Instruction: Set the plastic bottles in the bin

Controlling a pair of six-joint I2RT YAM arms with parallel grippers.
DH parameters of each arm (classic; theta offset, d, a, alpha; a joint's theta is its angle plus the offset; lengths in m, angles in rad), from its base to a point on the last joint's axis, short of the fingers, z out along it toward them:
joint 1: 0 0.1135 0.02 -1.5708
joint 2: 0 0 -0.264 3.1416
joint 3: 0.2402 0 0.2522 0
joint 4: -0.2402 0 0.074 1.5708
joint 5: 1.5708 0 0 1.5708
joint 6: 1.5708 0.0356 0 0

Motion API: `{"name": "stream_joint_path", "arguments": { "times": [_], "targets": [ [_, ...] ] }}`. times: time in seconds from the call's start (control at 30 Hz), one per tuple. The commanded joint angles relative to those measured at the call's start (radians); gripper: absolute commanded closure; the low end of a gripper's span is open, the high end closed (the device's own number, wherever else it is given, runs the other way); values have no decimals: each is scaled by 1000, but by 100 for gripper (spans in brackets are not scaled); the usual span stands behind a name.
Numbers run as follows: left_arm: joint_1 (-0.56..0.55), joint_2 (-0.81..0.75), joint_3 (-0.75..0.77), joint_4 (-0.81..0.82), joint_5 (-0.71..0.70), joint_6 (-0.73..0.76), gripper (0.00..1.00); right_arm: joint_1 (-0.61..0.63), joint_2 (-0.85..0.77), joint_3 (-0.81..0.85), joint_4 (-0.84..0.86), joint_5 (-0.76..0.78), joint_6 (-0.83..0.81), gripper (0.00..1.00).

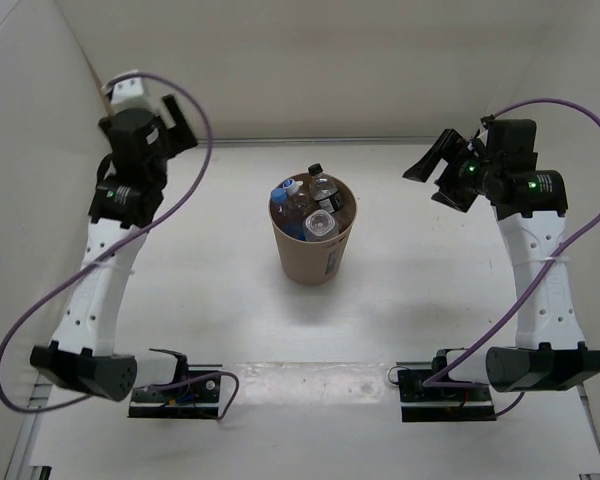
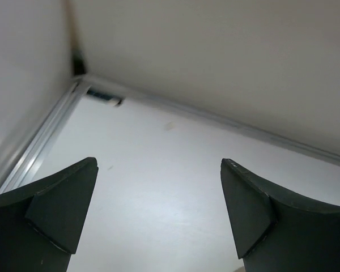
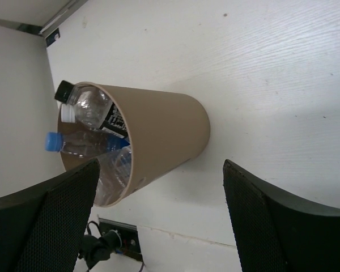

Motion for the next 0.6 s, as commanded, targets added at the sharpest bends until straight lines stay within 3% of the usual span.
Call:
{"name": "stream_joint_path", "arguments": {
  "times": [0.0,0.1,0.17,0.2,0.27,0.4,0.57],
  "targets": [
    [96,-95,-148,-202,-34,-134,0,1,17,70,-44,86,6,10],
    [132,-185,-317,-219,-64,-160,0,4,34,96,-60,91,17,10],
    [144,-219,-424,-280,-161,-214,0,-2,47,98,-75,97,31,10],
    [152,-244,-449,-326,-179,-317,0,-10,51,98,-90,104,58,10],
    [173,-271,-542,-373,-232,-382,0,-39,47,79,-94,107,81,10],
    [173,-333,-648,-370,-235,-473,0,-94,34,42,-109,100,104,10],
    [173,-298,-676,-326,-194,-442,0,-122,5,21,-150,158,126,10]
  ]
}}
